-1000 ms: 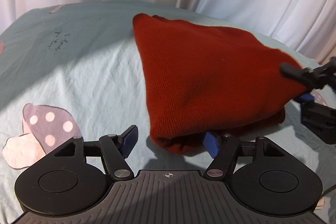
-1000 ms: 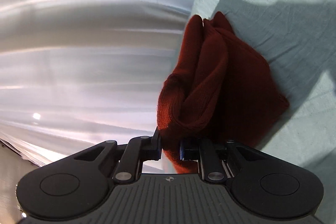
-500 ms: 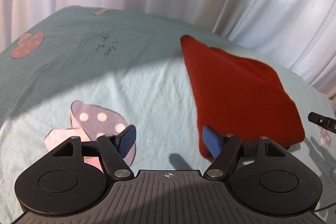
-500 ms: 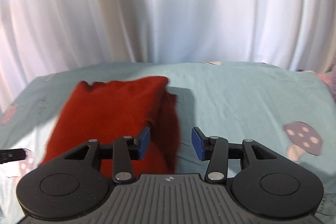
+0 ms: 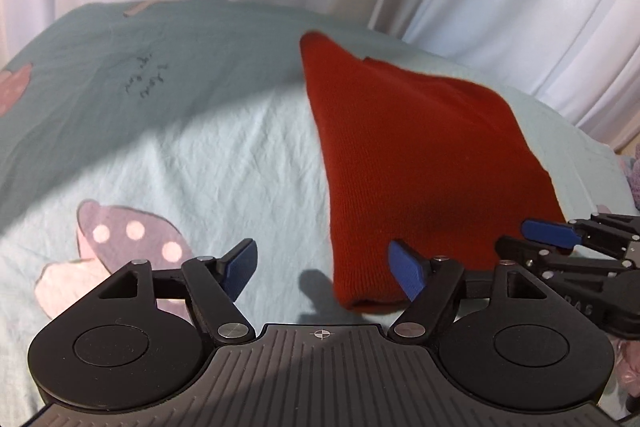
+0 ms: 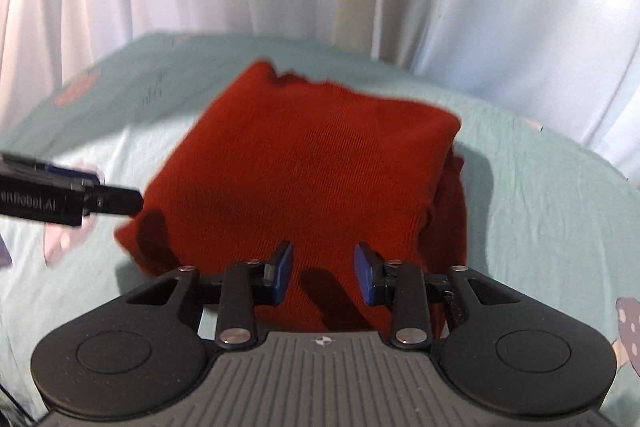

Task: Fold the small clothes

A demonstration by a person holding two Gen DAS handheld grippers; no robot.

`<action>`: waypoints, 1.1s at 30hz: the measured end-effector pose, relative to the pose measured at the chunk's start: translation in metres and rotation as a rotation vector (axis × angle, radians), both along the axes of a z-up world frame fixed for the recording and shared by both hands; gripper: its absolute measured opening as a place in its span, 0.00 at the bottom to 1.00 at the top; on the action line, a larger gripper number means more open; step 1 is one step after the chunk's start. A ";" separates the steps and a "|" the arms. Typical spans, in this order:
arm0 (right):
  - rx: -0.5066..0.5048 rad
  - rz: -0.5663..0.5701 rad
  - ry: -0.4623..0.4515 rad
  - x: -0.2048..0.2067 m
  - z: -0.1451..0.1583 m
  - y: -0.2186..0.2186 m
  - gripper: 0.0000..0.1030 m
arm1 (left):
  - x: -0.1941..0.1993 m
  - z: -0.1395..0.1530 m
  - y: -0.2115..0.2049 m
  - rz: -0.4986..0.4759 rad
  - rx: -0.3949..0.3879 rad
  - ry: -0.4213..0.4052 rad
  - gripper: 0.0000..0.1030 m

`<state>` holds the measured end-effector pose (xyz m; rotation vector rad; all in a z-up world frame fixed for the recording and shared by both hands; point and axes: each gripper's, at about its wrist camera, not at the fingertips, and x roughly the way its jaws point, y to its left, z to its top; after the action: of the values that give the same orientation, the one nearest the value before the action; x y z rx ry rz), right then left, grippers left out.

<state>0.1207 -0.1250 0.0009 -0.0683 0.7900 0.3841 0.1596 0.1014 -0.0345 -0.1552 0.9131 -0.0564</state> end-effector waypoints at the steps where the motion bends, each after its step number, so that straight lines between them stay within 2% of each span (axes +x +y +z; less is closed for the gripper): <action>1: 0.025 -0.024 -0.025 0.010 0.008 -0.002 0.45 | 0.003 0.009 0.001 0.022 0.009 -0.038 0.76; 4: 0.057 -0.067 -0.037 0.054 0.012 0.009 0.45 | 0.029 0.023 -0.001 0.070 -0.005 -0.093 0.79; 6: 0.062 -0.081 0.016 0.085 0.003 0.020 0.45 | 0.050 0.021 -0.005 0.112 -0.011 -0.098 0.79; 8: 0.044 -0.093 0.064 0.109 -0.016 0.027 0.45 | 0.070 0.011 -0.009 0.139 -0.046 -0.070 0.80; 11: -0.093 -0.140 -0.020 0.116 -0.035 0.026 0.45 | 0.091 -0.012 -0.015 0.183 -0.072 -0.008 0.80; 12: -0.100 -0.174 -0.042 0.118 -0.040 0.017 0.49 | 0.094 -0.019 -0.015 0.187 -0.092 -0.007 0.81; 14: -0.005 -0.200 -0.035 0.120 -0.046 -0.001 0.49 | 0.095 -0.028 -0.014 0.207 -0.113 -0.006 0.87; 20: -0.068 -0.202 -0.097 0.118 -0.053 0.009 0.55 | 0.097 -0.033 -0.023 0.176 -0.047 -0.027 0.91; 22: -0.056 -0.212 -0.077 0.123 -0.052 0.009 0.57 | 0.096 -0.034 -0.024 0.171 -0.031 -0.033 0.93; 28: -0.041 -0.209 -0.007 0.133 -0.037 0.012 0.56 | 0.096 -0.025 -0.018 0.175 -0.046 -0.011 0.92; 30: -0.088 -0.202 0.005 0.140 -0.042 0.019 0.58 | 0.100 -0.024 -0.018 0.172 -0.041 -0.001 0.92; 33: -0.175 -0.187 0.009 0.152 -0.051 0.029 0.68 | 0.105 -0.027 -0.018 0.170 -0.045 0.017 0.93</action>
<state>0.2727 -0.0958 -0.0496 -0.1554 0.8301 0.1378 0.2650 0.0829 -0.0616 -0.2743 0.9133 0.0823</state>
